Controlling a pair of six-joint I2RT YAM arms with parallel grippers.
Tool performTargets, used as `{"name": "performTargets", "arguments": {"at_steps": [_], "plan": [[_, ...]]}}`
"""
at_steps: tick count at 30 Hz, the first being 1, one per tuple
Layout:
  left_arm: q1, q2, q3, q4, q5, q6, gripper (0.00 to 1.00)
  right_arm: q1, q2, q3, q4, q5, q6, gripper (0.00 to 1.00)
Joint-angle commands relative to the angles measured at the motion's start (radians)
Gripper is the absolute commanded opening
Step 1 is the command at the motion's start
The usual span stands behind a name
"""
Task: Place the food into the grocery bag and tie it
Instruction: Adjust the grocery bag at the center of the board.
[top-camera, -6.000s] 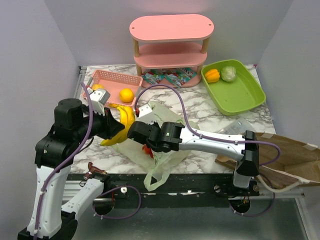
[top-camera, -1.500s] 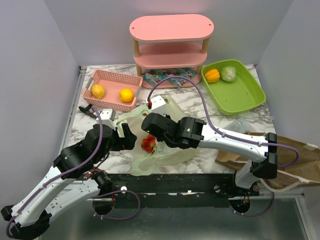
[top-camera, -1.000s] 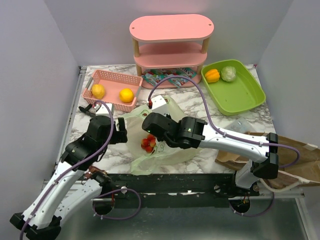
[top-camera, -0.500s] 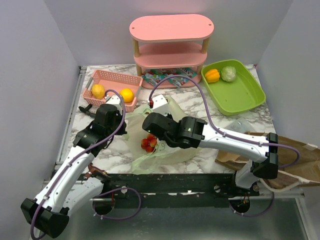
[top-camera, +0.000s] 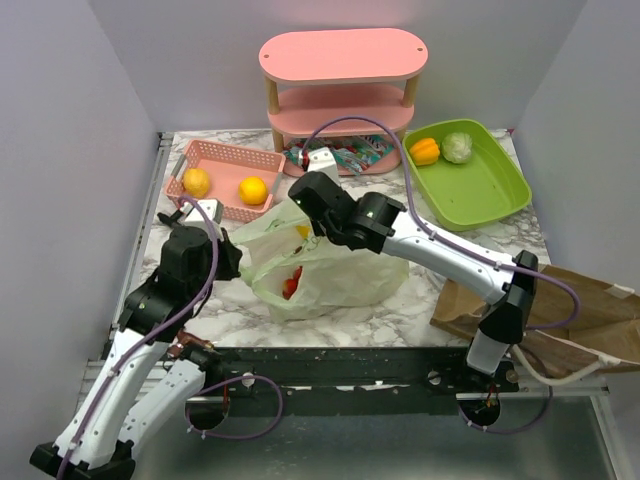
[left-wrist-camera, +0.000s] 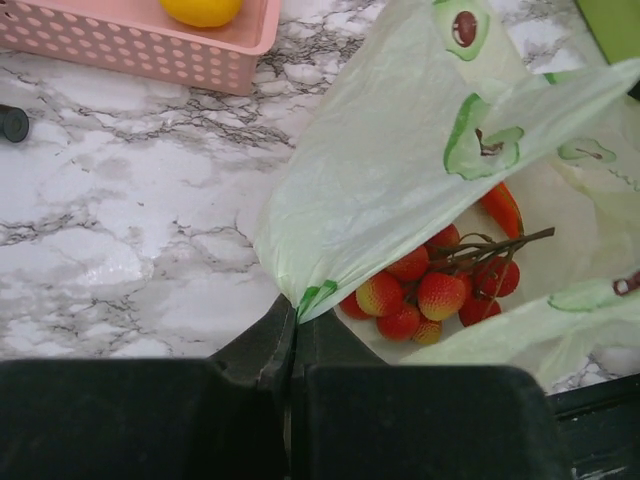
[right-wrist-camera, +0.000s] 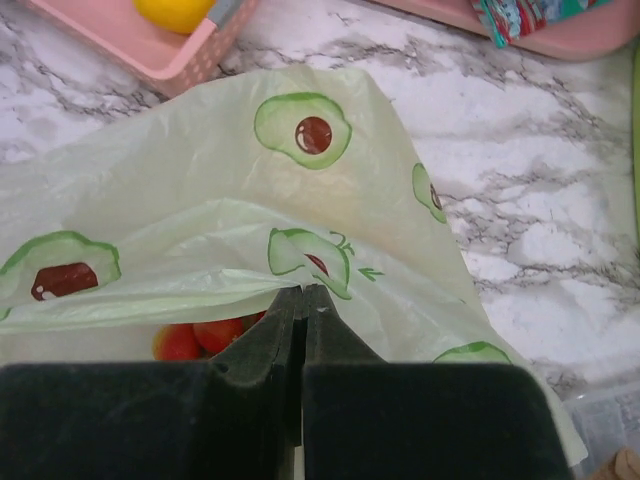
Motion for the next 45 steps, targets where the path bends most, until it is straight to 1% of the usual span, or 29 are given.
{"name": "performTargets", "arguments": {"at_steps": [1, 4, 10, 12, 15, 18, 21, 22, 23, 24, 25, 26, 28, 30, 31, 34, 37, 39, 43, 44, 45], "plan": [[0.01, -0.089, -0.008, -0.096, -0.038, -0.048, 0.0, -0.033, 0.105, 0.147, 0.028, -0.005, -0.131, 0.01], [0.009, -0.139, 0.003, -0.141, -0.074, -0.06, 0.0, -0.045, 0.184, 0.269, 0.029, -0.013, -0.183, 0.01], [0.01, -0.221, 0.042, -0.218, -0.129, -0.091, 0.0, -0.052, 0.347, 0.572, 0.035, -0.073, -0.293, 0.01], [0.01, -0.242, 0.062, -0.239, -0.139, -0.1, 0.0, -0.051, 0.374, 0.626, 0.059, -0.103, -0.334, 0.01], [0.01, -0.271, 0.085, -0.25, -0.13, -0.115, 0.0, -0.052, 0.36, 0.61, 0.13, -0.129, -0.382, 0.01], [0.01, -0.297, 0.067, -0.215, -0.086, -0.113, 0.0, -0.051, 0.302, 0.498, 0.202, -0.178, -0.408, 0.01], [0.009, -0.319, 0.008, -0.17, -0.048, -0.104, 0.0, -0.051, 0.243, 0.37, 0.221, -0.186, -0.409, 0.01], [0.01, -0.325, -0.018, -0.15, -0.032, -0.101, 0.0, -0.052, 0.23, 0.339, 0.203, -0.178, -0.402, 0.04], [0.01, -0.332, -0.038, -0.133, -0.015, -0.099, 0.0, -0.051, 0.218, 0.323, 0.176, -0.158, -0.386, 0.1], [0.01, -0.339, -0.06, -0.113, 0.006, -0.103, 0.0, -0.051, 0.21, 0.311, 0.133, -0.139, -0.359, 0.22], [0.01, -0.348, -0.08, -0.094, 0.026, -0.1, 0.0, -0.051, 0.199, 0.307, 0.094, -0.126, -0.335, 0.36], [0.01, -0.354, -0.088, -0.078, 0.046, -0.095, 0.0, -0.051, 0.185, 0.302, 0.05, -0.122, -0.303, 0.54], [0.01, -0.362, -0.092, -0.06, 0.068, -0.081, 0.0, -0.052, 0.149, 0.291, -0.009, -0.125, -0.251, 0.81], [0.01, -0.37, -0.106, -0.041, 0.071, -0.074, 0.0, -0.051, 0.105, 0.279, -0.037, -0.134, -0.216, 0.98], [0.009, -0.37, -0.11, -0.032, 0.074, -0.073, 0.0, -0.051, 0.085, 0.275, -0.046, -0.137, -0.2, 1.0], [0.01, -0.355, -0.117, -0.015, 0.11, -0.063, 0.0, -0.051, 0.038, 0.299, -0.085, -0.141, -0.137, 1.0], [0.01, -0.344, -0.117, -0.013, 0.114, -0.059, 0.0, -0.052, 0.01, 0.296, -0.089, -0.157, -0.115, 1.0], [0.01, -0.343, -0.12, -0.013, 0.114, -0.057, 0.0, -0.052, -0.002, 0.272, -0.079, -0.093, -0.102, 1.0], [0.01, -0.335, -0.123, -0.013, 0.111, -0.057, 0.0, -0.054, -0.018, 0.195, -0.026, 0.091, -0.078, 1.0], [0.01, -0.334, -0.122, -0.014, 0.109, -0.057, 0.0, -0.065, -0.016, 0.195, -0.023, 0.113, -0.065, 1.0], [0.01, -0.335, -0.123, -0.014, 0.109, -0.058, 0.0, -0.086, -0.013, 0.2, -0.022, 0.101, -0.053, 1.0]]}}
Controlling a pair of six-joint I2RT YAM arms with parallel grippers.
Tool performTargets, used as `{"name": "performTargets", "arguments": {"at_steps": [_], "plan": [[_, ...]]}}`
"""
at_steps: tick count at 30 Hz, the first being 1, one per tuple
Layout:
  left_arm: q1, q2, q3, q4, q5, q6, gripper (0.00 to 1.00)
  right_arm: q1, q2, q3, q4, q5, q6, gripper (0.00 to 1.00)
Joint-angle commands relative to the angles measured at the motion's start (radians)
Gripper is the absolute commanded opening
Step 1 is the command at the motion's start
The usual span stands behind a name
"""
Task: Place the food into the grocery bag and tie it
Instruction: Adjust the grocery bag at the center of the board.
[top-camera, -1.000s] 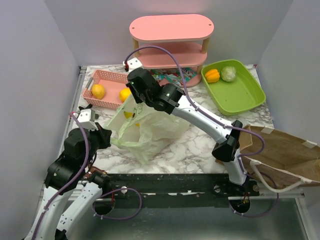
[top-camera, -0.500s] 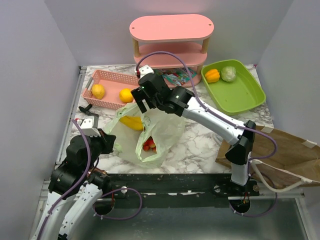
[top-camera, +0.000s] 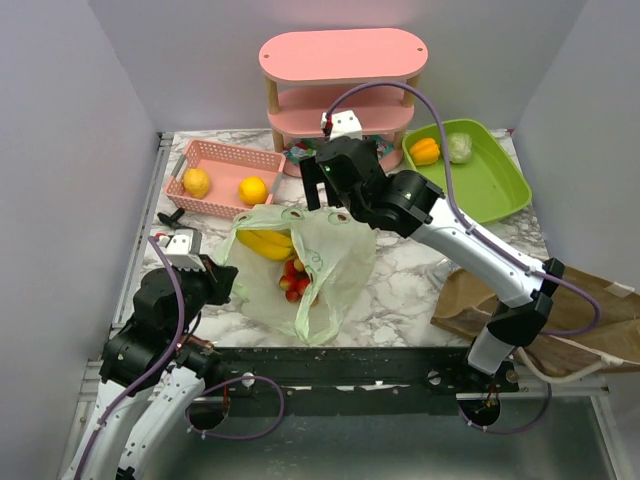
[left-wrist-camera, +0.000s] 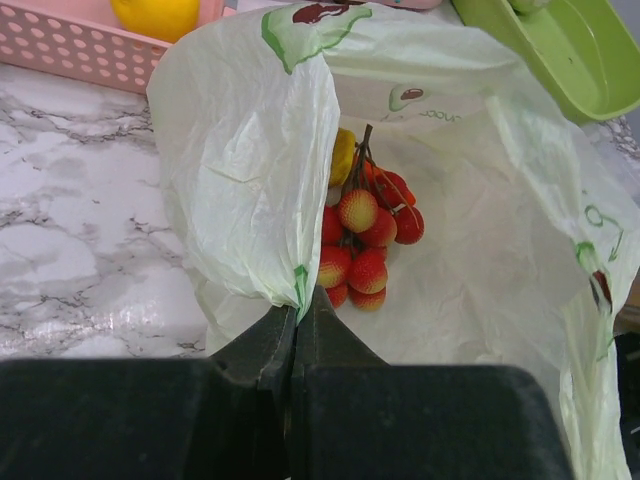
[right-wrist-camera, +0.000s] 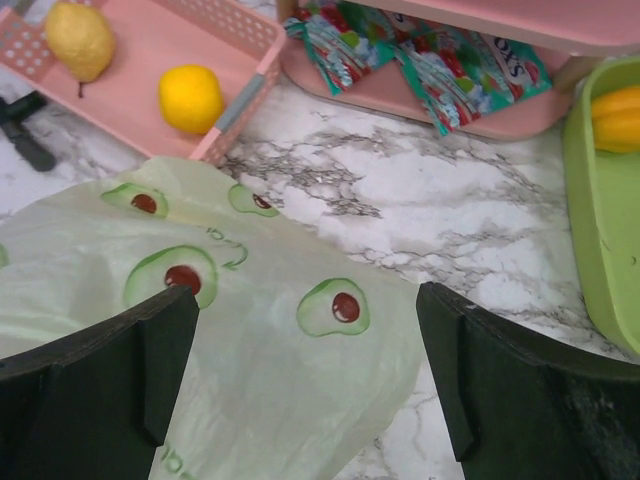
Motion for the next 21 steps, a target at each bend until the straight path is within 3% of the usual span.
{"name": "performTargets", "arguments": {"at_steps": [1, 11, 14, 21], "plan": [[0.004, 0.007, -0.005, 0.023, 0.022, 0.014, 0.0, -0.07, 0.023, -0.021, 0.007, 0.095, 0.083, 1.0], [0.006, 0.0, -0.009, 0.026, 0.021, 0.015, 0.0, -0.389, 0.153, 0.118, 0.088, -0.115, 0.231, 1.0], [0.007, -0.005, -0.011, 0.025, 0.016, 0.015, 0.0, -0.511, 0.19, 0.113, 0.125, -0.212, 0.345, 1.0], [0.007, -0.003, -0.012, 0.026, 0.021, 0.017, 0.0, -0.705, 0.272, 0.08, 0.182, -0.271, 0.509, 1.0]]}}
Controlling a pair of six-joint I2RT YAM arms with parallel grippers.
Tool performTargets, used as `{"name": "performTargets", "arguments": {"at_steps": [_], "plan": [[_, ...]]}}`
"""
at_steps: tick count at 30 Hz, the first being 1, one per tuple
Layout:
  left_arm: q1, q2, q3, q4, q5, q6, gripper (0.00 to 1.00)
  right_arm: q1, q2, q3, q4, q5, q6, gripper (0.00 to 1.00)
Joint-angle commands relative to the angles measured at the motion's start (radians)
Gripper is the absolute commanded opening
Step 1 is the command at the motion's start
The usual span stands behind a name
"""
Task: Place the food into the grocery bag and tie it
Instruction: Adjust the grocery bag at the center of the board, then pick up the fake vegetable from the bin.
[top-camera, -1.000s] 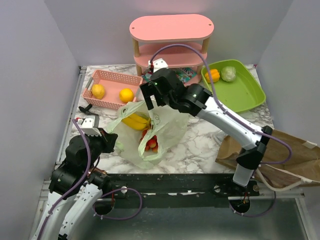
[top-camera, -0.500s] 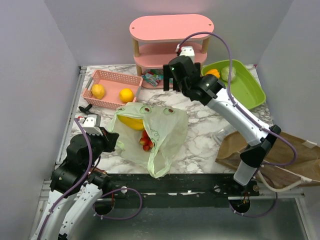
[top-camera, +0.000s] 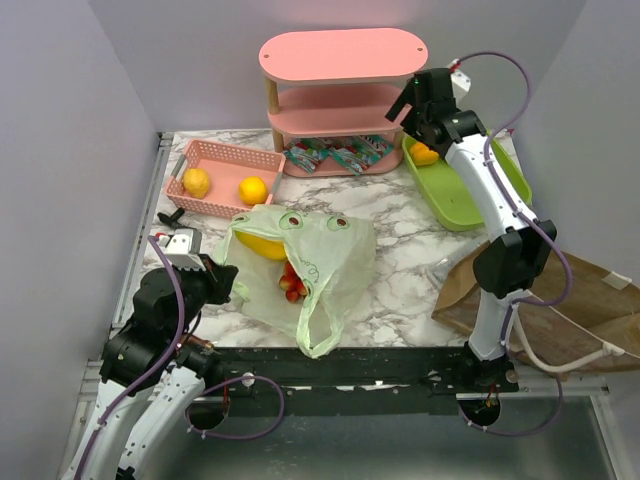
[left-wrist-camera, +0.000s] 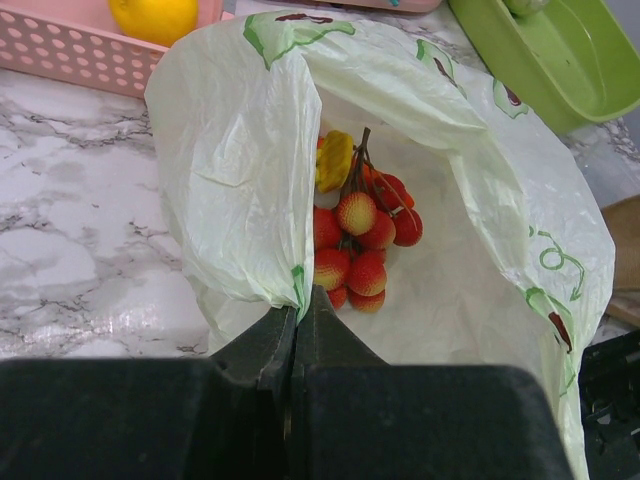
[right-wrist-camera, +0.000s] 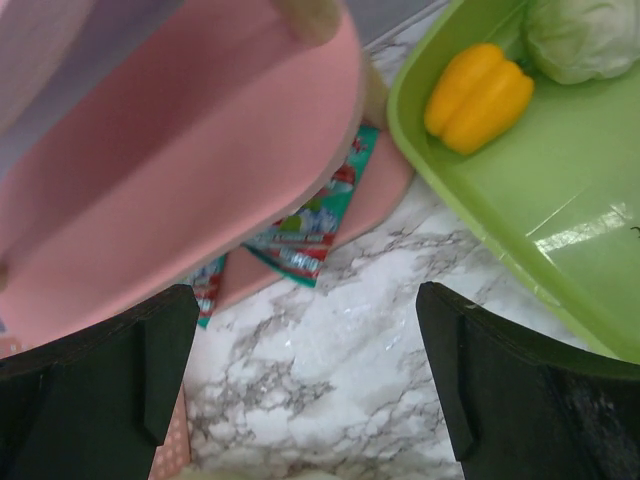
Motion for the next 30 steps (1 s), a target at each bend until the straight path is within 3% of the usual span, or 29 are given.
{"name": "performTargets", "arguments": {"at_steps": [1, 16, 25, 30], "plan": [[0.007, -0.007, -0.011, 0.02, 0.02, 0.014, 0.0, -0.099, 0.052, -0.021, 0.042, -0.07, 0.158, 1.0], [0.019, -0.001, -0.012, 0.025, 0.026, 0.017, 0.0, -0.287, 0.166, -0.144, 0.127, -0.177, 0.247, 1.0], [0.042, 0.004, -0.012, 0.024, 0.025, 0.018, 0.0, -0.316, 0.24, -0.136, 0.195, -0.188, 0.318, 0.94], [0.05, 0.015, -0.012, 0.026, 0.025, 0.018, 0.0, -0.31, 0.25, -0.206, 0.275, -0.249, 0.44, 0.92]]}}
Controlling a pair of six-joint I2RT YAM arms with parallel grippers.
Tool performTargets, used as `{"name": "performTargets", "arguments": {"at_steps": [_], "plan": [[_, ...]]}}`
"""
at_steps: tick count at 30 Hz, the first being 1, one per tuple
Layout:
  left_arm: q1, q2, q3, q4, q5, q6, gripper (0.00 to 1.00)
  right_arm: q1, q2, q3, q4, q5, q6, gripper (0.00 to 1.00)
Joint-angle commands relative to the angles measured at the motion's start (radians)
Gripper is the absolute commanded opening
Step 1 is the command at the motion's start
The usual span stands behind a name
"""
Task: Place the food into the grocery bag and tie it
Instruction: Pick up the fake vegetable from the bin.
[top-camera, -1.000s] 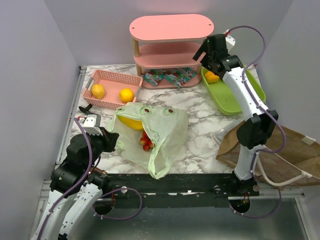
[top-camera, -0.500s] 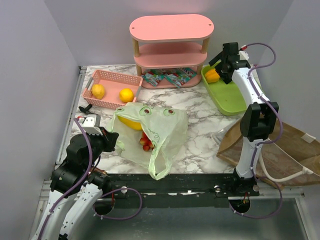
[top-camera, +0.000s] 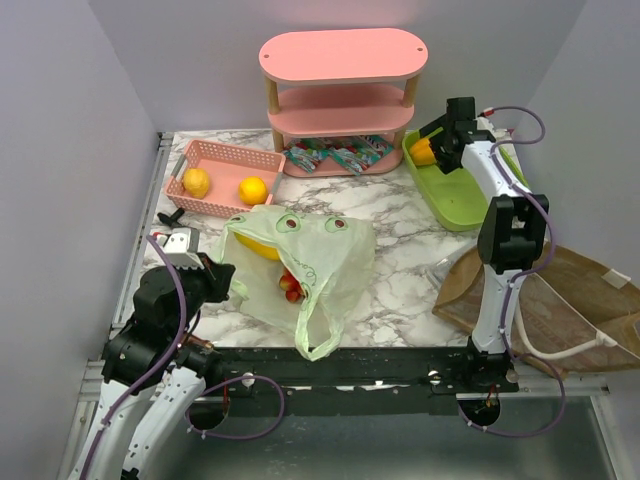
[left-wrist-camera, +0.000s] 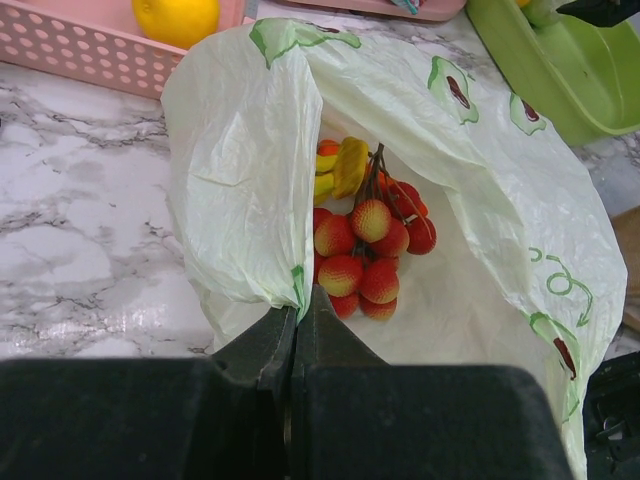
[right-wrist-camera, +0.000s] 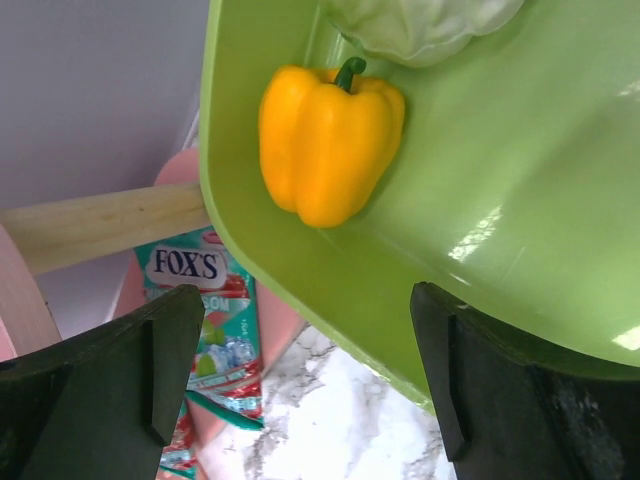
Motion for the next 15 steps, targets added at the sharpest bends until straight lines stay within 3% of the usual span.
{"name": "performTargets", "arguments": {"at_steps": [1, 15], "plan": [[0.013, 0.013, -0.007, 0.02, 0.024, 0.011, 0.0, 0.01, 0.021, -0.07, 0.117, -0.051, 0.133, 0.92], [0.018, 0.029, -0.005, 0.015, 0.024, 0.011, 0.0, 0.028, 0.148, -0.004, 0.131, 0.174, 0.194, 0.98]]}}
